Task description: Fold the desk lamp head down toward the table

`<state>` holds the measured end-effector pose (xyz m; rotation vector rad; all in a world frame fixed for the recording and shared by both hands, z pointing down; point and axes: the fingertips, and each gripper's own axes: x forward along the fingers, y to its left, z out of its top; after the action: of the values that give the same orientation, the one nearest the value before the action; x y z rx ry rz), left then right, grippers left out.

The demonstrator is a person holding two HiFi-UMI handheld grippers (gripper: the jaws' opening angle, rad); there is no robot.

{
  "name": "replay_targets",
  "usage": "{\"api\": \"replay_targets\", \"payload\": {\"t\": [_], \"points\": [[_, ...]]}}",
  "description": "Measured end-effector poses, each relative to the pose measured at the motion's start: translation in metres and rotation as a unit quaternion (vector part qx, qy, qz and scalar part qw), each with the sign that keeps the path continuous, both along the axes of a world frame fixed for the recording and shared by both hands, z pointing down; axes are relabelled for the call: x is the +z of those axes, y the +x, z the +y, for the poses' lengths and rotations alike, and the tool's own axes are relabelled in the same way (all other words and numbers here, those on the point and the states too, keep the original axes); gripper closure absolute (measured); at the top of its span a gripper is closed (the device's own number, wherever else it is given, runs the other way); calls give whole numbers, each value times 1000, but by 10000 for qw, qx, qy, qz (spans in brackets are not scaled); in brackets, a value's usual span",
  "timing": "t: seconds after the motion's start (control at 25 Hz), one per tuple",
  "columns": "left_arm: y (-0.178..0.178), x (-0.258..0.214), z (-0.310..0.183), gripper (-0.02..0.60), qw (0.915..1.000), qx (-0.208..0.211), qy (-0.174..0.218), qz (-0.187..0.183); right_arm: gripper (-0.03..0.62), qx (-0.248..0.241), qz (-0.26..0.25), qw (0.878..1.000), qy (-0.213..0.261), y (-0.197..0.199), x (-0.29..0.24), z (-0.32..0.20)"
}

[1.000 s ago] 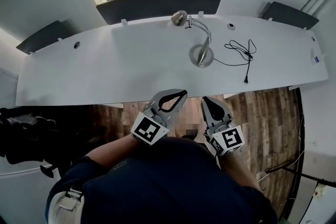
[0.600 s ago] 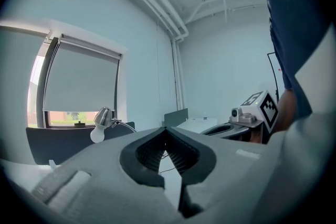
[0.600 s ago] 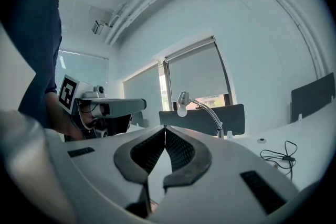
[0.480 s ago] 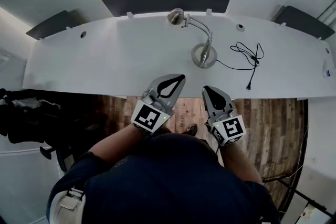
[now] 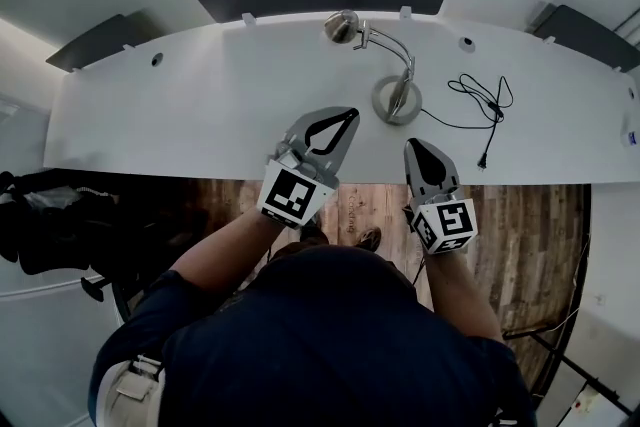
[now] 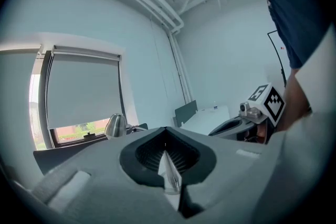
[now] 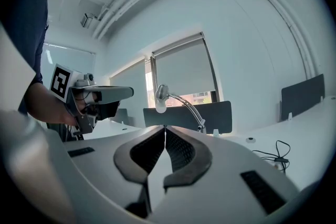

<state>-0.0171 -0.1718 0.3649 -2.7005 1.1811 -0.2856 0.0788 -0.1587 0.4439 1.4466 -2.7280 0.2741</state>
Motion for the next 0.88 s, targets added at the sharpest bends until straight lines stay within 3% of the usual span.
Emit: {"api": "replay_targets", "payload": {"t": [0.2, 0.4, 0.72, 0.88], "points": [[-3, -5, -26, 575, 10000, -40, 32, -59, 582, 232, 101, 9996, -121, -1, 16, -27], [1, -7, -44, 575, 9992, -27, 129, -376, 578, 419, 162, 9986, -296, 2, 35, -52], [1, -8, -74, 523, 9953, -239, 356, -868, 498, 606, 448, 9964, -395, 3, 59, -98], [6, -6, -88, 506, 9884, -296, 657, -1335, 467, 665, 685, 9942, -489, 3, 77, -123]]}}
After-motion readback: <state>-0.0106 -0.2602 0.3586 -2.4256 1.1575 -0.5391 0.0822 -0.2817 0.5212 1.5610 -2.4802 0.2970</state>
